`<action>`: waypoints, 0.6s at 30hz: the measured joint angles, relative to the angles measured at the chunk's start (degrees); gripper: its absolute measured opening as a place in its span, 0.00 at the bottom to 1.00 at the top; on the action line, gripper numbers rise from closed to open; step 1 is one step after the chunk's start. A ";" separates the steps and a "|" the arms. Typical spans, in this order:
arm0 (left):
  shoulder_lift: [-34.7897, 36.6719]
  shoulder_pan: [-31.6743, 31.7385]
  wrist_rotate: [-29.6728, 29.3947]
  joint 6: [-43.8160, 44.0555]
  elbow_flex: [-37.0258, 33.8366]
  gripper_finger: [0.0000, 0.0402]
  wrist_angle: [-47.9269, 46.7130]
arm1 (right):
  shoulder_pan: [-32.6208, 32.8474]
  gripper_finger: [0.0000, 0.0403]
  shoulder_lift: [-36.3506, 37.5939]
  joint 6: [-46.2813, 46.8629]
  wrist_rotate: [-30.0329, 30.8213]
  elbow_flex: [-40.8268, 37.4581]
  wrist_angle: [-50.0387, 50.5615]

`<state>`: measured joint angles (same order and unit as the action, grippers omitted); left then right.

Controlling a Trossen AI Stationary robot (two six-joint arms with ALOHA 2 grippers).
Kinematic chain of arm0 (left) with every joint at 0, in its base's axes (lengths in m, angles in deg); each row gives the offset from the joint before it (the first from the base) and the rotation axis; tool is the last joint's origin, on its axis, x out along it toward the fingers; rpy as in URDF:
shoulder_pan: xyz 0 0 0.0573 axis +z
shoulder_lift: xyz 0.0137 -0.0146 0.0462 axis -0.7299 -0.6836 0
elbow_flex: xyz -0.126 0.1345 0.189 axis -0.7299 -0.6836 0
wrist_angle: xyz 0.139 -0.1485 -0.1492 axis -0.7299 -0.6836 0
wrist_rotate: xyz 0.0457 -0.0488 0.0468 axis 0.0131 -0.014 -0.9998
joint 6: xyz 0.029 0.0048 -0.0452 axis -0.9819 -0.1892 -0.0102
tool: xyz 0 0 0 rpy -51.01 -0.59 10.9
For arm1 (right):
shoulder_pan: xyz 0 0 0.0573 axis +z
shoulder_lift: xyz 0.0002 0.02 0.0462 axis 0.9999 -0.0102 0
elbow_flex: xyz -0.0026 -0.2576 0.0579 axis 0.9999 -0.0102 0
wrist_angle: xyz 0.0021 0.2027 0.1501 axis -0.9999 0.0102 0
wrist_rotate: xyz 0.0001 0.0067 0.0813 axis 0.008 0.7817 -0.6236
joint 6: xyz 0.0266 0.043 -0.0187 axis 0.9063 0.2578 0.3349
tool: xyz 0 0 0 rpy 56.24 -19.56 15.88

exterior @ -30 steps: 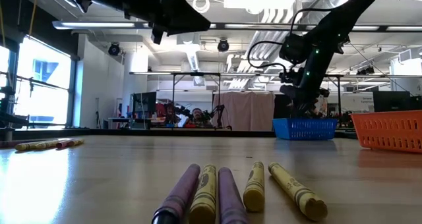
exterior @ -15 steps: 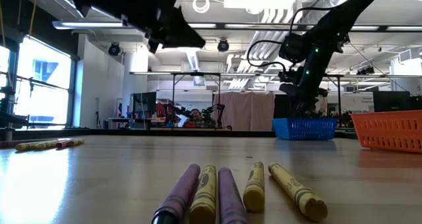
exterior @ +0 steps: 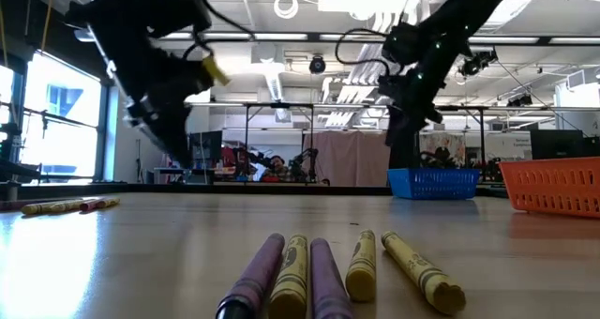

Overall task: Sort crayons
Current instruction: Put the violet crayon into the black basket

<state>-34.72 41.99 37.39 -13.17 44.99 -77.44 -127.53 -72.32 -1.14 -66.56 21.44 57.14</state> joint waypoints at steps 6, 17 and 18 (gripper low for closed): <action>0.00 -0.92 6.00 10.61 0.00 0.08 -16.67 | 6.58 0.29 0.02 3.19 -13.20 3.19 -0.86; 0.00 -8.87 13.01 27.80 0.00 0.08 -33.01 | 17.94 0.29 0.02 3.53 -10.63 3.96 -1.45; 0.00 -9.76 13.67 28.62 0.00 0.08 -32.93 | 18.29 0.29 0.02 3.53 -10.47 3.96 -1.45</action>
<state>-34.72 32.23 51.07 15.44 44.99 -110.37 -109.24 -72.30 2.39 -77.04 25.41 55.69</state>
